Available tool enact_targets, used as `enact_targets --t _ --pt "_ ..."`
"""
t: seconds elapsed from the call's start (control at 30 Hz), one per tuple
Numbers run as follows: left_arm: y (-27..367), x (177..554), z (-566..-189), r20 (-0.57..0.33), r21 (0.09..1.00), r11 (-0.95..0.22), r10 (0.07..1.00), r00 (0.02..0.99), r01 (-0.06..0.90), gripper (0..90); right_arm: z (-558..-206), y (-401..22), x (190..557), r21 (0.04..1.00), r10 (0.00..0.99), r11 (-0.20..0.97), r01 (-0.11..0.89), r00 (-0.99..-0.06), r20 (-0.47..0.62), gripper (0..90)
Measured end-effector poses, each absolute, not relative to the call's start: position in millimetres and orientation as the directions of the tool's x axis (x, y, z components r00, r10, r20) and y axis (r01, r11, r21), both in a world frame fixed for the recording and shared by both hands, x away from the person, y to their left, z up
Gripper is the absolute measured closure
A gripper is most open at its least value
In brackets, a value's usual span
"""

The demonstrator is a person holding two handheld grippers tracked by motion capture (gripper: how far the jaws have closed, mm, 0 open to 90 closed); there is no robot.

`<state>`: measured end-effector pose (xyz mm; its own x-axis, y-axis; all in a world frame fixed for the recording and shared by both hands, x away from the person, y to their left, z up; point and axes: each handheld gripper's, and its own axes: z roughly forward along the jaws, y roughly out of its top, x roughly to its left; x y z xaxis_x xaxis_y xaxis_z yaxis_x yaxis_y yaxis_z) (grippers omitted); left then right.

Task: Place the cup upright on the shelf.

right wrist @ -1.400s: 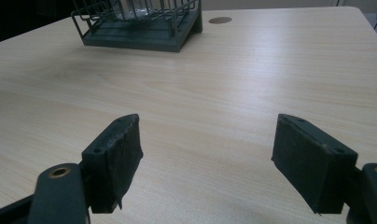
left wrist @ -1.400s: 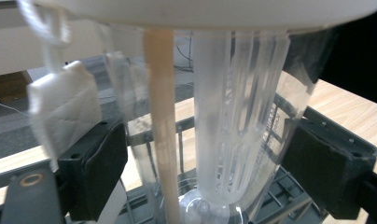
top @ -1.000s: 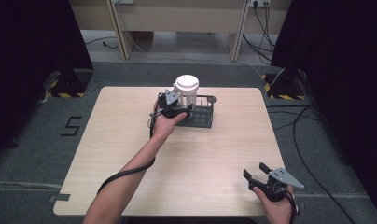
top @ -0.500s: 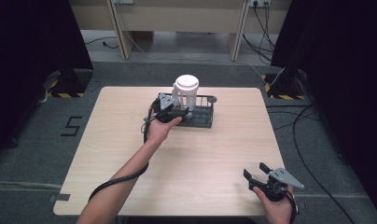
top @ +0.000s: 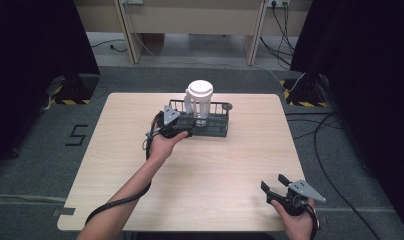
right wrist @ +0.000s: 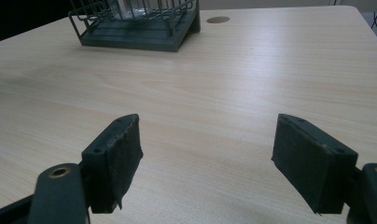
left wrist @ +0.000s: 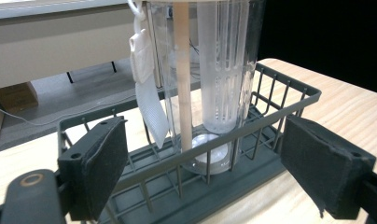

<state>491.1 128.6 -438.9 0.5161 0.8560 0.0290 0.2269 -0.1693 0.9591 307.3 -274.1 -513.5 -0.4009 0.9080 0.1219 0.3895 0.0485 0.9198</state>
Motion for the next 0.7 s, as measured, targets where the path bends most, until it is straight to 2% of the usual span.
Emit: enact_targets --t 0.7 --pt "163 460 -446 0.028 0.964 -0.154 0.868 0.496 0.215 14.7 -513 -273 307 0.92 0.91 0.049 0.39 -0.398 0.12 24.2"
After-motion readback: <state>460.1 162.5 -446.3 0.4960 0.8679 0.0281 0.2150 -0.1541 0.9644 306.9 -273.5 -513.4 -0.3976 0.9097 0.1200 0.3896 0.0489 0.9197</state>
